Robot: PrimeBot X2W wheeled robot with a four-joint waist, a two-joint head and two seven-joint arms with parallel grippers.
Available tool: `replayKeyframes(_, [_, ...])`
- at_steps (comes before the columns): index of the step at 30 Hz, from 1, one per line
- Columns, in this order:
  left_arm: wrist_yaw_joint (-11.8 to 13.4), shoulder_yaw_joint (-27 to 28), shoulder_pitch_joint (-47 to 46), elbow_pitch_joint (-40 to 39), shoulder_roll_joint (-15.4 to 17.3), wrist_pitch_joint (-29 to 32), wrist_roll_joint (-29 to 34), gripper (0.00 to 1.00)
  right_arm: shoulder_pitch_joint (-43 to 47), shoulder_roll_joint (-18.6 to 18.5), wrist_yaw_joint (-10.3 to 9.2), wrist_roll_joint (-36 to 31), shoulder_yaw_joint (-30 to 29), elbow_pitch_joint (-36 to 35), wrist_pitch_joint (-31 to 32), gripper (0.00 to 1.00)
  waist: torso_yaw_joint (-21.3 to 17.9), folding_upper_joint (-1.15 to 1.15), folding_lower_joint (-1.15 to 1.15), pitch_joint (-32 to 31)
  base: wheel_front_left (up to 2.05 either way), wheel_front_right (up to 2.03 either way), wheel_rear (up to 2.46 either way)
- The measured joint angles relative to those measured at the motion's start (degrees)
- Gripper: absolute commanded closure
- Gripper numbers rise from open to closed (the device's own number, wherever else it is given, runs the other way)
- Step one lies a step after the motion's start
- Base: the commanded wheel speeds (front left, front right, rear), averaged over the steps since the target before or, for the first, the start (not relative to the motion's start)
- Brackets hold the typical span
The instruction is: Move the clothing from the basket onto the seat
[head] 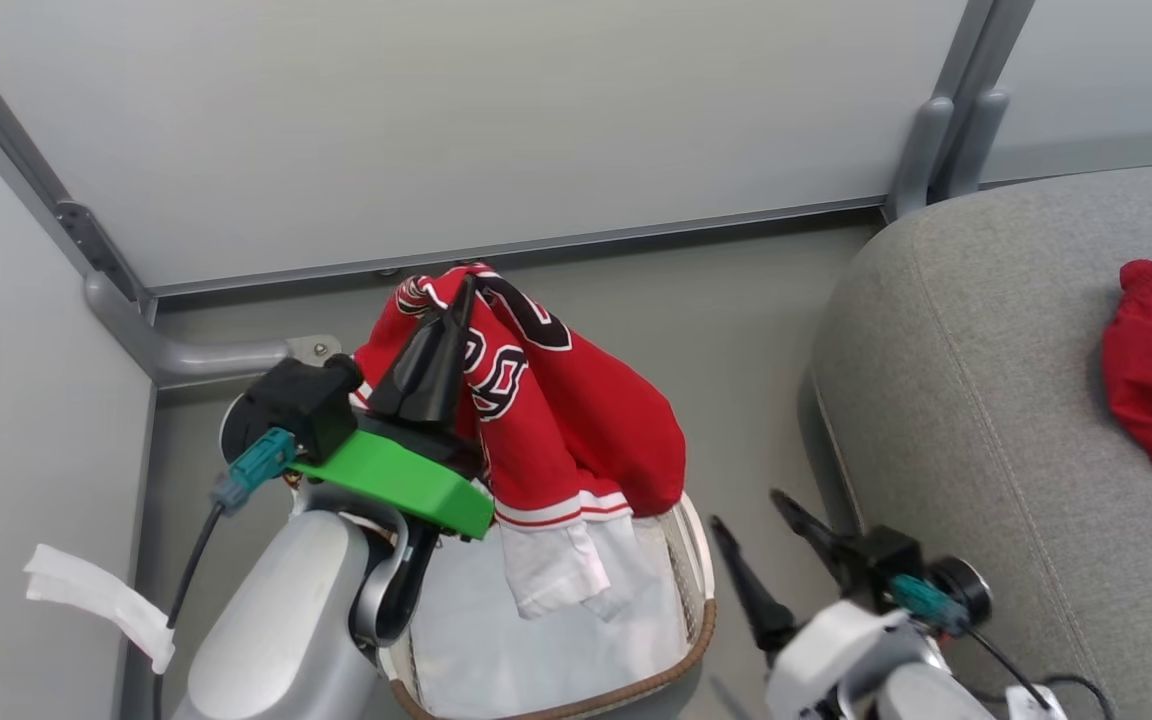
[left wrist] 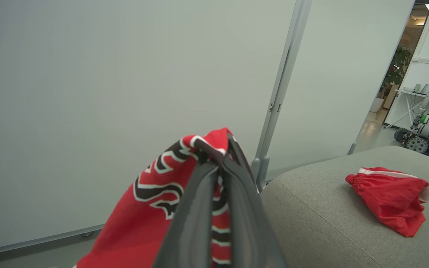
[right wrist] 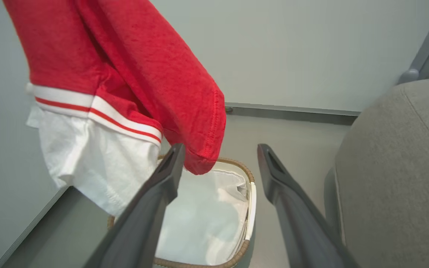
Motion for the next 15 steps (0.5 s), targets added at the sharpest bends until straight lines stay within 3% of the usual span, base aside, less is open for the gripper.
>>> replayKeyframes(5, [0.0,-1.3,-0.1,0.1,-0.6,0.0,0.0,1.00,-7.1,0.0,0.00,-0.6,9.4,1.7,0.0,0.00,1.1,0.00,0.00,0.6,0.00,0.00,0.00])
replayKeyframes(15, [0.0,-3.6,-1.0,0.5,-1.7,0.0,-0.4,1.00,-18.7,0.0,0.01,6.9,23.6,5.6,0.0,0.00,4.0,0.00,0.00,1.6,0.00,0.00,0.00])
